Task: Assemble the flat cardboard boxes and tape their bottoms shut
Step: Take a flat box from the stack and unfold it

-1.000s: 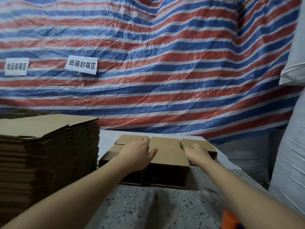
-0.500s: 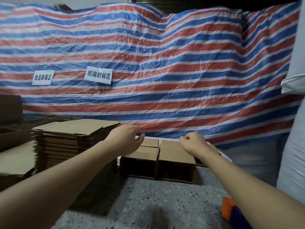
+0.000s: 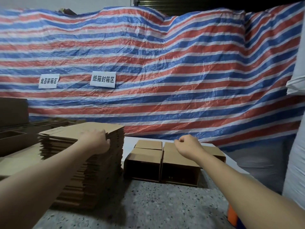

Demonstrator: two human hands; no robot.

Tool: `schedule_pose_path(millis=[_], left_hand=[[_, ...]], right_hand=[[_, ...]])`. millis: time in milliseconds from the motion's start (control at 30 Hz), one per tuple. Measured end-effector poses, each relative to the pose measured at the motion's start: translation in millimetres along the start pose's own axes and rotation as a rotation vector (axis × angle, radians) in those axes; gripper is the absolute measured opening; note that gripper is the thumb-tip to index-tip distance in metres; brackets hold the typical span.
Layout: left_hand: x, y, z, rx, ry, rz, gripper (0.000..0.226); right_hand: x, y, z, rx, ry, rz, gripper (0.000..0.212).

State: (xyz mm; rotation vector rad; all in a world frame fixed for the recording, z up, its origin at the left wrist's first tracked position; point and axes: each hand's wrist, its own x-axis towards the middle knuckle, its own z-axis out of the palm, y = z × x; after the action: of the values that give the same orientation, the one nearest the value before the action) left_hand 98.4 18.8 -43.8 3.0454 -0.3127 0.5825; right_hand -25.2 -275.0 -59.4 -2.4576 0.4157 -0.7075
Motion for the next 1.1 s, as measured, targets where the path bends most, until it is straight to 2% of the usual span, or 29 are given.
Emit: schedule_pose_path(millis=[267,433,500,667,733,867,1000,1100], left_hand=[[-13.1,0.6,1.2,0.112,0.083,0.034,0.031],[-24.8,6.8,-1.5,-0.069,0.169,0.068,0.018],[-31.4,8.0,-7.6,-0.186,0.286,0.107,0.010],[-48.5,7.8,-43.0,-0.292,0.845,0.347,0.014],[-55.6,12.9,-64.8,-0.394,0.948,0.387,0.012],[-66.2,25.8,-104.3,-0.746,0.941,0.388,0.009],[-82.1,34.6,-128.7,-1.113,0.745,0.447,0.011],[-90.1,44.1,-134.9,-1.263,0.619,0.415,0.008]], right_hand=[[-2.5,-1.7,7.0,0.018,-0.038,-0.023,0.037],[-6.0,-1.5,4.3,-0.006,-0.033,-0.022,0.038],[-6.7,-1.6,1.7,-0.017,-0.028,-0.016,0.036],[-7.6,-1.7,-5.1,-0.029,0.005,-0.017,0.038],[-7.2,-4.1,-10.4,-0.022,0.034,-0.024,0.040],[-6.7,-12.3,-31.9,0.144,0.095,-0.035,0.045],[-8.6,-24.0,-63.9,0.450,0.198,-0.016,0.052],[-10.0,-29.0,-90.5,0.670,0.233,-0.021,0.063]])
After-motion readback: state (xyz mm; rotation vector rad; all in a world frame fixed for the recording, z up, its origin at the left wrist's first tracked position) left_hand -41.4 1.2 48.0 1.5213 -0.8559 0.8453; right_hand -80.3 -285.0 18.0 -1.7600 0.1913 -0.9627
